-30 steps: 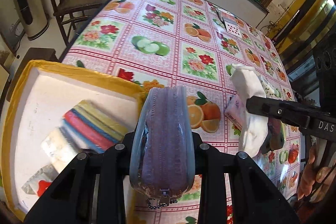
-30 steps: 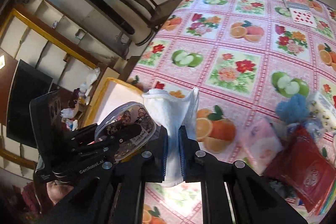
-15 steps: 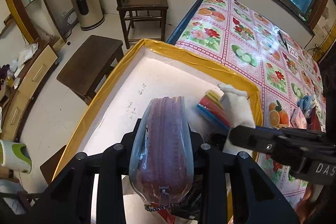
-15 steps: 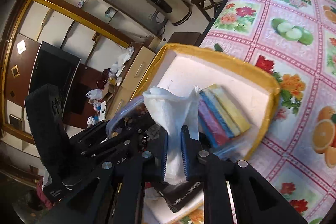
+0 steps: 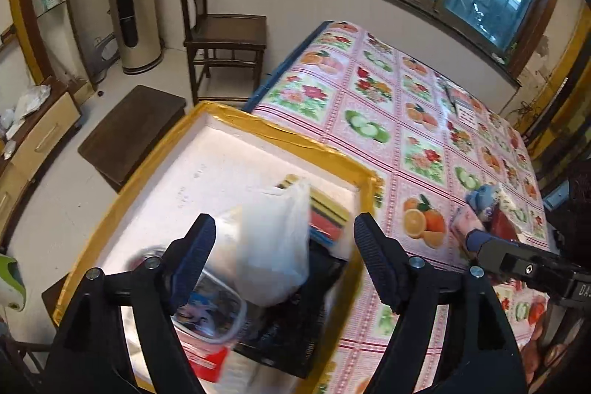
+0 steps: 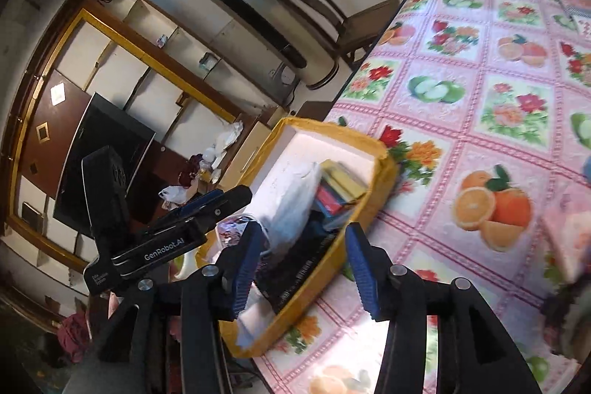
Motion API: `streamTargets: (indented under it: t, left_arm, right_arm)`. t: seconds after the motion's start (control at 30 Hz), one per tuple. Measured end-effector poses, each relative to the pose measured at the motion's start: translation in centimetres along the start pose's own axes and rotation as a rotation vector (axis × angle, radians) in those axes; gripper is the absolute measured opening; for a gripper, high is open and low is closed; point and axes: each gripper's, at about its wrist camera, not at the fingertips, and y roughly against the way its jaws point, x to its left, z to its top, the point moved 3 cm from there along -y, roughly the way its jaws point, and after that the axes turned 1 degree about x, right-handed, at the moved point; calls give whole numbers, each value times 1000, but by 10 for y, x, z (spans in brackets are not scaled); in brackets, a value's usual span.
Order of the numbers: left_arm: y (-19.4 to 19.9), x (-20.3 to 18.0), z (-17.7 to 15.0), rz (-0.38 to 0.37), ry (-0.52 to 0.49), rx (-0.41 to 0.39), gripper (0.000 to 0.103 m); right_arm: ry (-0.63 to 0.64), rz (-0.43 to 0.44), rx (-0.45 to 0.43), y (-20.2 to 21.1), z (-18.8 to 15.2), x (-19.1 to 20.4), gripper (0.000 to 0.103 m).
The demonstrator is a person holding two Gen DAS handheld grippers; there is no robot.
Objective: Organize soft objects
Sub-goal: 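Place the container and white cloth into the cardboard box, opening both tools, then grasp the pink tissue pack with the left tool while the right tool grasps the red foil bag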
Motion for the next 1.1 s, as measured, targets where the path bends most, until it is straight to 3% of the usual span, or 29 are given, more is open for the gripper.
streamTargets:
  t: [0.13, 0.3, 0.47, 0.6, 0.87, 1.1]
  left_arm:
    - [-8, -54, -9, -115, -57, 59, 77]
    - [-29, -119, -17, -169, -147, 119, 77]
    - [-64, -163, -19, -219, -158, 207, 77]
    - [-88, -180, -27, -249, -121, 291, 77]
    - [-116, -189, -31, -283, -55, 384, 77]
    - [-133, -199, -30, -318, -23, 424, 77]
  right_arm:
    - [37, -151, -48, 67, -9, -36, 61]
    - [43, -346, -55, 138, -28, -99, 65]
    - [59, -429, -13, 169, -49, -151, 67]
    - [124, -483, 34, 171, -53, -176, 73]
    - [306, -542, 210, 139, -53, -193, 80]
    - [440, -596, 295, 110, -47, -196, 86]
